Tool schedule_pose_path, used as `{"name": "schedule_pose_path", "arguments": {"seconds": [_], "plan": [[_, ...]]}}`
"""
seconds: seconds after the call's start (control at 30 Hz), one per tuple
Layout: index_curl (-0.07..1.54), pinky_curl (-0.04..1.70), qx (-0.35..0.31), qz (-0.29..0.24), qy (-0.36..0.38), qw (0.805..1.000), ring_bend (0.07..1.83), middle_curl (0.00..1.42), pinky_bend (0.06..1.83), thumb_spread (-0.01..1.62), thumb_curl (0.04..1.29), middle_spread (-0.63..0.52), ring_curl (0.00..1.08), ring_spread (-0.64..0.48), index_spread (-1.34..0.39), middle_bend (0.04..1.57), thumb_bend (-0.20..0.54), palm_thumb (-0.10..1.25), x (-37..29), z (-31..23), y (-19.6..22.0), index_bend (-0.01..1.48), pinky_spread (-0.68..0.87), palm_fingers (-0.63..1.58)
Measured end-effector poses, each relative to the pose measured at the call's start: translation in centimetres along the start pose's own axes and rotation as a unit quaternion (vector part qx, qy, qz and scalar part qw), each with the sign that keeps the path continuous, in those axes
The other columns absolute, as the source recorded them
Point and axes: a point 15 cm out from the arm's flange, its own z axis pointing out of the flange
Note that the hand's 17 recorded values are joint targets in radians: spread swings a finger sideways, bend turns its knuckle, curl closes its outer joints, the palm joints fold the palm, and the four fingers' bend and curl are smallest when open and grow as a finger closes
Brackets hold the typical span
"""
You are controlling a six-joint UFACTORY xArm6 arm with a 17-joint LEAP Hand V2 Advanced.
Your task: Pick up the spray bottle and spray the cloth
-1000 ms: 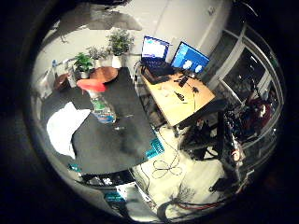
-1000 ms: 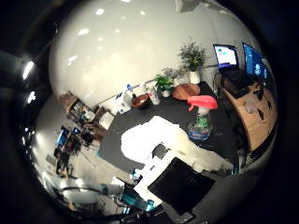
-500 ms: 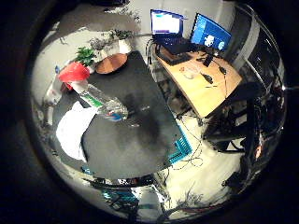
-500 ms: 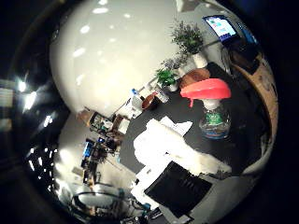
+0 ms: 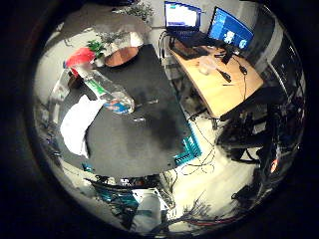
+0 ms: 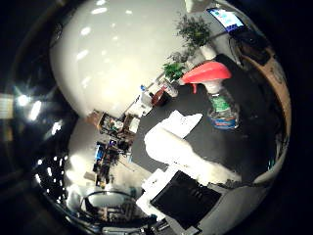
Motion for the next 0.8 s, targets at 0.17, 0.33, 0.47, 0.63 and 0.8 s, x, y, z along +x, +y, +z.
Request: {"name": "schedule_pose_path", "arguments": {"seconds": [0.17, 0.33, 0.47, 0.63, 0.8], "plan": [[0.34, -0.01, 0.007, 0.043, -0.040, 0.998, 0.62, 0.33, 1.21, 1.02, 0.44, 0.06, 0.09, 0.25, -0.29, 0.21, -0.027, 0.47, 4.0, -1.2, 0.2, 0.19, 0.59, 0.42], [0.34, 0.00, 0.008, 0.056, -0.082, 0.995, 0.60, 0.32, 1.20, 1.02, 0.44, 0.07, 0.09, 0.27, -0.28, 0.20, -0.027, 0.46, 7.2, -1.4, -0.5, 0.19, 0.58, 0.40], [0.35, 0.00, -0.005, 0.064, -0.107, 0.992, 0.57, 0.33, 1.19, 1.02, 0.44, 0.07, 0.09, 0.27, -0.28, 0.21, -0.028, 0.46, 9.3, 0.8, -0.3, 0.19, 0.59, 0.39], [0.35, 0.00, -0.020, 0.075, -0.139, 0.987, 0.56, 0.32, 1.17, 1.02, 0.44, 0.08, 0.10, 0.27, -0.27, 0.20, -0.028, 0.46, 11.7, 3.7, -0.5, 0.18, 0.60, 0.38], [0.35, 0.00, -0.038, 0.077, -0.165, 0.982, 0.54, 0.32, 1.16, 1.02, 0.44, 0.08, 0.10, 0.27, -0.27, 0.20, -0.027, 0.46, 12.1, 6.5, -0.5, 0.19, 0.60, 0.37]]}}
